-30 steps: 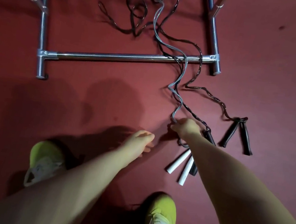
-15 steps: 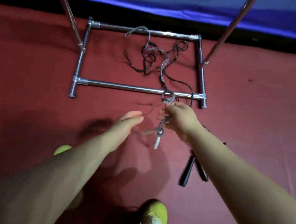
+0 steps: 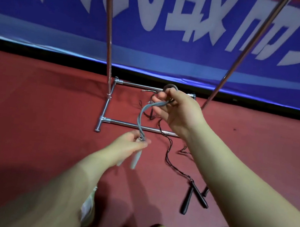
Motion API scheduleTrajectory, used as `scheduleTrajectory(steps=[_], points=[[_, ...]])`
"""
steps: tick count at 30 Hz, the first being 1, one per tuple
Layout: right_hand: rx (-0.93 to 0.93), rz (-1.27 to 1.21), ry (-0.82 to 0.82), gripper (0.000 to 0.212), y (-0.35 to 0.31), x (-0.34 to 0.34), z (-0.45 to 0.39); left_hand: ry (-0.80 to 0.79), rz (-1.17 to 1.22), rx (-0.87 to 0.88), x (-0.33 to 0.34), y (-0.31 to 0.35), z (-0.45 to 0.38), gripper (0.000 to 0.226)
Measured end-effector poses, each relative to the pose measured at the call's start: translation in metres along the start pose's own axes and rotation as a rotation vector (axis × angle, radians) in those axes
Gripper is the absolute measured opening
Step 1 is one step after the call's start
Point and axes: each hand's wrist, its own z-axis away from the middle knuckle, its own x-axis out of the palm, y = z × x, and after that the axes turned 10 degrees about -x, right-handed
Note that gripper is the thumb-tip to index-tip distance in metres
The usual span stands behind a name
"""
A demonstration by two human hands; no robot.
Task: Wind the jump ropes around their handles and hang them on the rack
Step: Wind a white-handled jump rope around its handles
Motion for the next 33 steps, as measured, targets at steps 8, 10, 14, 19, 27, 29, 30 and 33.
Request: scheduleTrajectory(steps=[8, 10, 14, 19, 27, 29, 30, 33], points=[[-0.104, 0.658, 0.182, 0.019, 0.024, -0.011, 0.046, -0.019, 0.118, -0.115, 0.002, 0.001, 0.048, 0.018], [-0.091, 0.603, 0.101, 0.029, 0.042, -0.018, 0.05, -0.029, 0.144, -0.129, 0.0, 0.009, 0.047, 0.017], [-0.073, 0.652, -0.158, 0.037, 0.069, -0.016, 0.033, -0.225, 0.127, -0.218, 0.0, 0.011, 0.047, 0.019], [-0.045, 0.677, -0.456, 0.025, 0.091, -0.053, -0.011, -0.533, 0.479, -0.3, -0.008, 0.005, 0.045, 0.013], [0.049, 0.762, -0.729, 0.061, 0.055, -0.041, -0.001, -0.672, 0.632, -0.279, -0.016, 0.016, 0.024, 0.016], [0.079, 0.852, -0.678, 0.053, 0.05, -0.044, 0.003, -0.711, 0.631, -0.291, -0.018, 0.01, 0.022, 0.035], [0.061, 0.899, -0.633, 0.055, 0.047, -0.045, 0.005, -0.687, 0.59, -0.29, -0.019, 0.009, 0.021, 0.041], [-0.004, 1.029, -0.422, 0.057, 0.045, -0.049, 0.01, -0.526, 0.438, -0.298, -0.012, 0.007, 0.024, 0.022]])
